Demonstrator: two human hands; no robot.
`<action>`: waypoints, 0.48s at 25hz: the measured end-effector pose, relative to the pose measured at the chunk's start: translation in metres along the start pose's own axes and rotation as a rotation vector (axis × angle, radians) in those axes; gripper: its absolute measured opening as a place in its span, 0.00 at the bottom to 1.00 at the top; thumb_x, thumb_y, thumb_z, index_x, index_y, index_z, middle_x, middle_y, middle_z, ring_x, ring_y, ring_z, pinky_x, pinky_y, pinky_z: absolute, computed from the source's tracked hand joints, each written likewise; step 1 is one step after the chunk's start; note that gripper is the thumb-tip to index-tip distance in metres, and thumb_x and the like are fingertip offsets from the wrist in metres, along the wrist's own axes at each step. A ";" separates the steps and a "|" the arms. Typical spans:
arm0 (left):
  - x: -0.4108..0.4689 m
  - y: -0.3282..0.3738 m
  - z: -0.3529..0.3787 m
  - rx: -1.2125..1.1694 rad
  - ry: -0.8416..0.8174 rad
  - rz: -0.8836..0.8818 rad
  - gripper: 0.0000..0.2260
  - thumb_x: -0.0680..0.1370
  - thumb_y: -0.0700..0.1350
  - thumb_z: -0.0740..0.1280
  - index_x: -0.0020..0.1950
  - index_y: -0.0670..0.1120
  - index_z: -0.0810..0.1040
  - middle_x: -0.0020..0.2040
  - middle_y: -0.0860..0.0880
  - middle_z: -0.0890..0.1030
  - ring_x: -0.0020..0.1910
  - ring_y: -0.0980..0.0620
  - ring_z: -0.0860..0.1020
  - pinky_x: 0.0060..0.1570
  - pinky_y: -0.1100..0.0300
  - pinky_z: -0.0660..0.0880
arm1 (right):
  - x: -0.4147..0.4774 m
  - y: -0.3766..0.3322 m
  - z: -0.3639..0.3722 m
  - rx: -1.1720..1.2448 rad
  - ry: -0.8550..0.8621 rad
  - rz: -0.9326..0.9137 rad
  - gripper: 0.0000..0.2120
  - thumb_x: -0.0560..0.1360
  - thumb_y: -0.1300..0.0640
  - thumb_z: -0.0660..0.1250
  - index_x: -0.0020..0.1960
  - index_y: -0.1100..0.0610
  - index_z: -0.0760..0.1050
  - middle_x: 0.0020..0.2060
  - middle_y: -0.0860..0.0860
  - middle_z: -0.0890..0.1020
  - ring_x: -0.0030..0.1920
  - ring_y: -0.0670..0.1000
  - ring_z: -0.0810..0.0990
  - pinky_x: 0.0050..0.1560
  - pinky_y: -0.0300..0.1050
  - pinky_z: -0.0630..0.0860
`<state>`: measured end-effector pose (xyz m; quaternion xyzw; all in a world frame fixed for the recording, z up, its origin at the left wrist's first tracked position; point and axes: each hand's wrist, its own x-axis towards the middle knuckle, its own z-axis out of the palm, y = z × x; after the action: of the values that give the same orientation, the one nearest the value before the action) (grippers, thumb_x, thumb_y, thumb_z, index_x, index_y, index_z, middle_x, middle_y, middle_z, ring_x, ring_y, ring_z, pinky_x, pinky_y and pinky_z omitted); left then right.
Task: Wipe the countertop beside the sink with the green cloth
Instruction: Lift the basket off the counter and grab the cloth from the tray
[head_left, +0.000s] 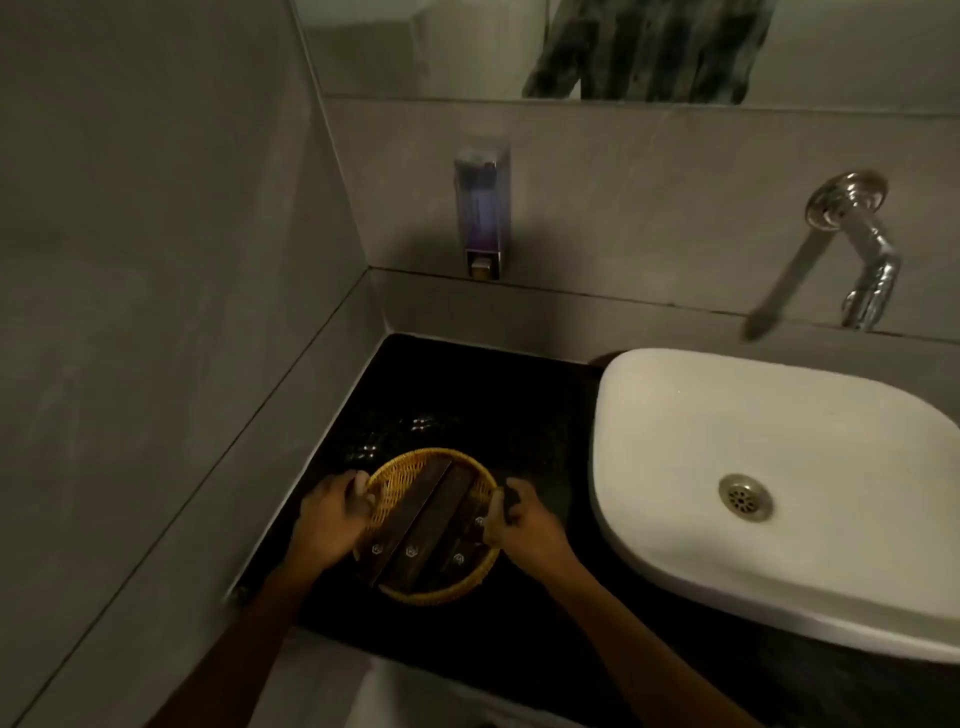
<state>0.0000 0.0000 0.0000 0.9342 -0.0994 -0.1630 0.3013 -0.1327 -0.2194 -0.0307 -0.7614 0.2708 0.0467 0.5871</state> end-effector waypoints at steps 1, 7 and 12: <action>0.002 -0.007 -0.001 -0.114 -0.011 -0.044 0.20 0.78 0.55 0.62 0.68 0.47 0.71 0.63 0.42 0.76 0.65 0.39 0.73 0.59 0.48 0.70 | 0.003 0.001 0.007 0.051 0.006 0.031 0.24 0.78 0.49 0.63 0.73 0.50 0.61 0.50 0.52 0.84 0.45 0.46 0.85 0.39 0.36 0.81; -0.024 -0.009 0.005 -0.376 -0.005 -0.144 0.16 0.76 0.50 0.68 0.63 0.46 0.77 0.48 0.44 0.83 0.48 0.42 0.82 0.55 0.40 0.78 | -0.036 0.020 0.005 0.123 0.171 0.056 0.24 0.73 0.54 0.72 0.65 0.48 0.68 0.43 0.50 0.83 0.40 0.44 0.85 0.38 0.40 0.83; -0.089 0.015 0.033 -0.321 -0.124 -0.060 0.18 0.76 0.44 0.70 0.65 0.45 0.76 0.50 0.45 0.82 0.46 0.49 0.81 0.46 0.56 0.79 | -0.117 0.049 -0.043 0.112 0.262 0.064 0.22 0.71 0.58 0.75 0.60 0.46 0.70 0.39 0.48 0.82 0.37 0.38 0.83 0.30 0.31 0.78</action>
<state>-0.0959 -0.0038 0.0051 0.8649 -0.0626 -0.2429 0.4348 -0.2658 -0.2254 -0.0143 -0.7180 0.3715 -0.0499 0.5865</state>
